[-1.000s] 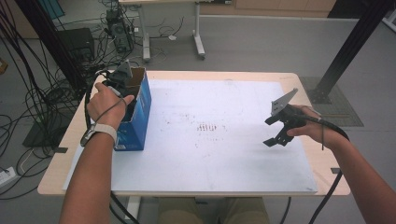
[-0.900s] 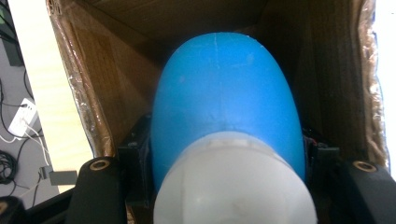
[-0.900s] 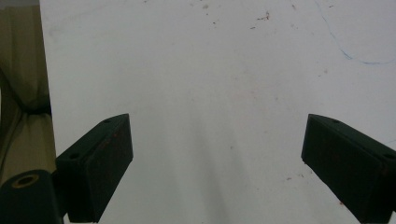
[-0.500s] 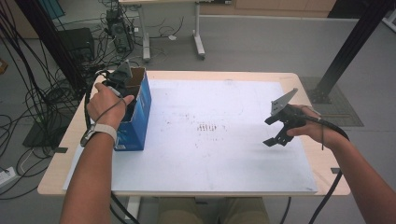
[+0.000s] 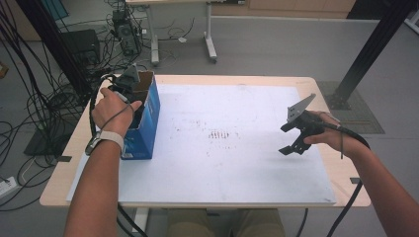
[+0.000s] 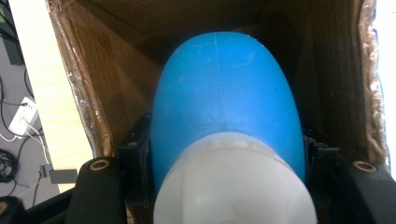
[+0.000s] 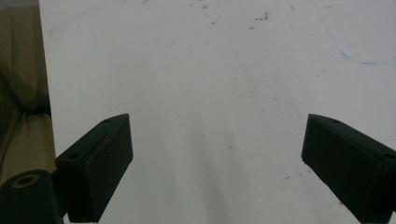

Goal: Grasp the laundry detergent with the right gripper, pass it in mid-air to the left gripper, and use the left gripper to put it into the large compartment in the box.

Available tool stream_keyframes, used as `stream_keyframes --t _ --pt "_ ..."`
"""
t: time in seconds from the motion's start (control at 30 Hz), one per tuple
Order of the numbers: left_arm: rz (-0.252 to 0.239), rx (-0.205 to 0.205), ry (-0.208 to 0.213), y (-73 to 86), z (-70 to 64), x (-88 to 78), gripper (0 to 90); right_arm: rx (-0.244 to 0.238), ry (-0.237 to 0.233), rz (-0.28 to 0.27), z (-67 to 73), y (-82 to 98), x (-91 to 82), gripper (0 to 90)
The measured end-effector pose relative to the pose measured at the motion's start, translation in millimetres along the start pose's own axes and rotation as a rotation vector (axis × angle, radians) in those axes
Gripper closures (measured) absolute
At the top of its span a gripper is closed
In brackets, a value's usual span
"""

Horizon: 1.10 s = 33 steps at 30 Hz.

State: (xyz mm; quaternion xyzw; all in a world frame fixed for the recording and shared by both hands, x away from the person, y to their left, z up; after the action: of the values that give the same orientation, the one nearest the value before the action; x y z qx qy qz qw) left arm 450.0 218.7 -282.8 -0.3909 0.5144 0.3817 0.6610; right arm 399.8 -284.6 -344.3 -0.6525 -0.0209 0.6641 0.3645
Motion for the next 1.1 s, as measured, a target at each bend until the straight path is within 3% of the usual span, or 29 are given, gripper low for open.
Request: stream_keyframes --t 1.1 --pt "0.002 0.0 0.0 0.8 0.3 -0.2 36.9 -0.009 -0.004 0.008 1.2 -0.8 3.2 8.7"
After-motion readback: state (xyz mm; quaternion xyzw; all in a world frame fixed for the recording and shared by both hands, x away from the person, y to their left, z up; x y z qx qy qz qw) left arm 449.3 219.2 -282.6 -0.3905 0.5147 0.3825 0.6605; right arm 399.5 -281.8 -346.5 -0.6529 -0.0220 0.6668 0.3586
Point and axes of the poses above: each handheld gripper's, and its own axes: x roughly forward along the jaws, y roughly out of its underside, z roughly to its left, the point moved 1 cm from there along x, roughly forward along the jaws, and after that the axes turned 12 degrees about x, right-handed, at the moved point
